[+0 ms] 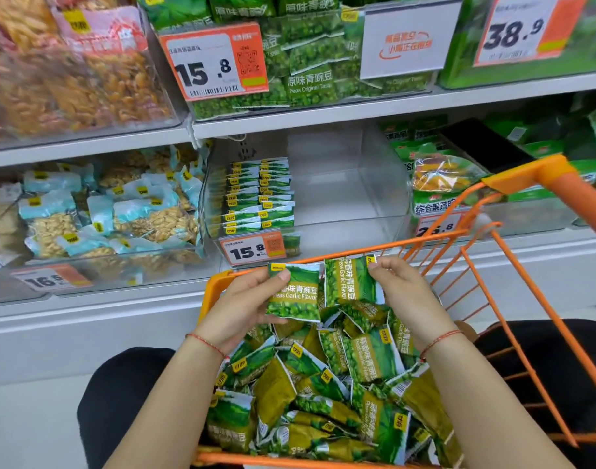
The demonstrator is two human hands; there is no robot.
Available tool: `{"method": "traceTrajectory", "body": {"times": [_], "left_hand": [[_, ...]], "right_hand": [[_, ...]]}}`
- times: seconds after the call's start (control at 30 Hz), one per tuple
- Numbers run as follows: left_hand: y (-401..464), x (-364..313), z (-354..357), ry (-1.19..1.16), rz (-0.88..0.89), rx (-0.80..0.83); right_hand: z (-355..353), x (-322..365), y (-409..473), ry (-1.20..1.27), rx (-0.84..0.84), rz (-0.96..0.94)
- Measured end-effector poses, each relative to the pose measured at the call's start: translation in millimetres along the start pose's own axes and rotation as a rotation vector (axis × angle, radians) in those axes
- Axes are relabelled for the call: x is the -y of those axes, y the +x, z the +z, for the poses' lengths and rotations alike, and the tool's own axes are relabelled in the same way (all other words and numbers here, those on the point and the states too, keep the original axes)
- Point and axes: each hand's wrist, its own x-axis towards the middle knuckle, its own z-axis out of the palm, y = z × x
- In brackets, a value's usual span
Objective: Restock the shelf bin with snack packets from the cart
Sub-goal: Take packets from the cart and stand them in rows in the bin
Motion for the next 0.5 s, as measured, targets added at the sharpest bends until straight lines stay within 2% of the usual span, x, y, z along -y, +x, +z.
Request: {"method": "traceTrajectory", "body": {"times": [0.13,0.27,0.37,0.5], "left_hand": [[-0.7,-0.8,-4.9,-0.060,0.104,0.048],[-2.1,1.2,7.8,0.027,0.162,0.079],[-1.9,6.6,19.4,0.142,0.239,0.099],[1.8,7.8,18.1,0.164,0.229,0.095]], "right_hand": [[2.2,-3.3,-2.3,-0.151,-0.030,-0.134],[16.7,-11.6,-3.5,-0.246,0.104,-0.171],[27.8,-10.9,-8.9,-0.085,0.235,-0.065],[27.8,-4.2,-13.3,0.180,0.241,0.060]]}}
